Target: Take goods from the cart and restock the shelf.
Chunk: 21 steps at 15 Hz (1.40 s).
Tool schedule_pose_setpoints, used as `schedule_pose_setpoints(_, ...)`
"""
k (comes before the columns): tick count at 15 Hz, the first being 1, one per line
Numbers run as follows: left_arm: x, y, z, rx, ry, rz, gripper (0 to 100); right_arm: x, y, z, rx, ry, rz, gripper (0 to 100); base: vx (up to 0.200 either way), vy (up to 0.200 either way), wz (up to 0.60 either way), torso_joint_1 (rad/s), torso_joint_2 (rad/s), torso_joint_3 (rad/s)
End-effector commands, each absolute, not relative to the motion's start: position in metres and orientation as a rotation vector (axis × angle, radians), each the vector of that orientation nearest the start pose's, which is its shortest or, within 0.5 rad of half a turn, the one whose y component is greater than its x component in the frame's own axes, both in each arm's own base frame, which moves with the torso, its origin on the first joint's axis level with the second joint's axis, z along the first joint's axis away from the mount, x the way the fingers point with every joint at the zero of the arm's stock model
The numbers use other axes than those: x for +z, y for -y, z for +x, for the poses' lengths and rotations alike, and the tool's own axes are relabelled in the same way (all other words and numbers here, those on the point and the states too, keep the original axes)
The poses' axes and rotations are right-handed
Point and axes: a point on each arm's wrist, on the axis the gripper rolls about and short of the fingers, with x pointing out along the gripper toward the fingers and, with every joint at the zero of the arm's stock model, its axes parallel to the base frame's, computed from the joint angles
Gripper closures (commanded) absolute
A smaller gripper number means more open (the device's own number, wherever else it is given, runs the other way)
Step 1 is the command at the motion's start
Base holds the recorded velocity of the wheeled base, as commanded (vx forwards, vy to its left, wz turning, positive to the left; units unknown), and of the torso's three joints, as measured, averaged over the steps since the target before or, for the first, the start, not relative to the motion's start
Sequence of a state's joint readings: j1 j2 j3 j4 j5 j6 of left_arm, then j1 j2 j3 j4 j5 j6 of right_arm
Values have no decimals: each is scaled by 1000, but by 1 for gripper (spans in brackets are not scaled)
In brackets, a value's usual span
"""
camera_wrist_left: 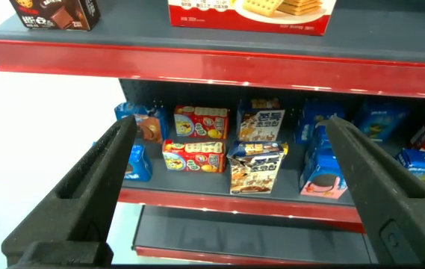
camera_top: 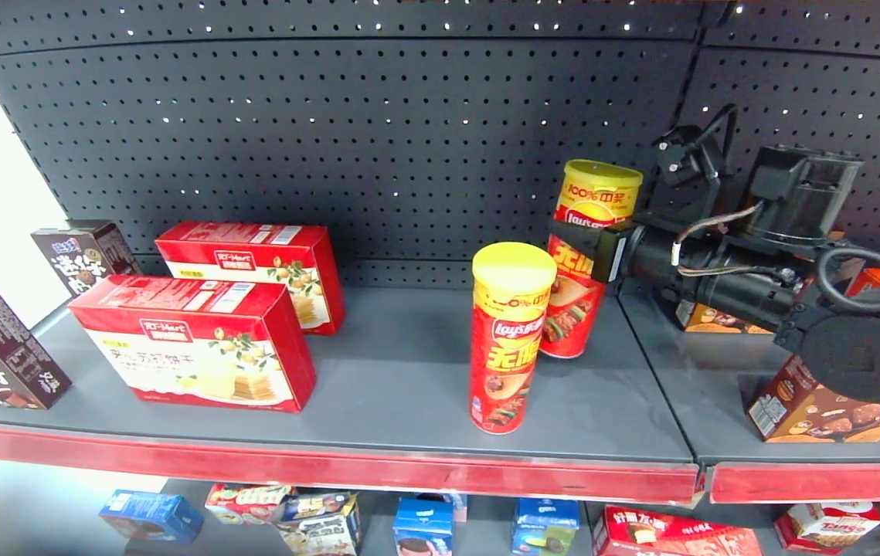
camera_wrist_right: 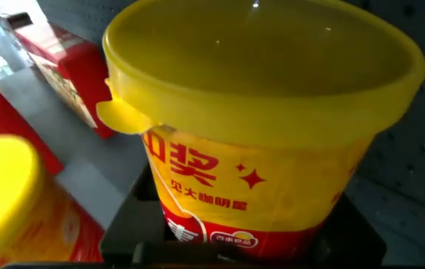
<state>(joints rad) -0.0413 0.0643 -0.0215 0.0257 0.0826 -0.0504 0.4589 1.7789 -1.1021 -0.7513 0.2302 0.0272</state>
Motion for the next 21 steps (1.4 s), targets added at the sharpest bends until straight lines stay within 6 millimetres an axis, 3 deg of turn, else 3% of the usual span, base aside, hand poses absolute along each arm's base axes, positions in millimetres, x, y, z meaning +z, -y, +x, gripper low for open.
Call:
schedule_pose_setpoints(1, 80, -3, -19, 43, -69, -46, 0, 247, -160, 321, 688, 57, 34, 100, 0, 0, 0, 0, 0, 0)
schedule_pose_setpoints(9, 80, -3, -19, 43, -69, -46, 0, 238, -182, 375, 763, 117, -27, 100, 0, 0, 0, 0, 0, 0)
schedule_pose_setpoints(21, 80, -3, -19, 43, -69, -46, 0, 232, -200, 398, 834, 126, -46, 100, 0, 0, 0, 0, 0, 0)
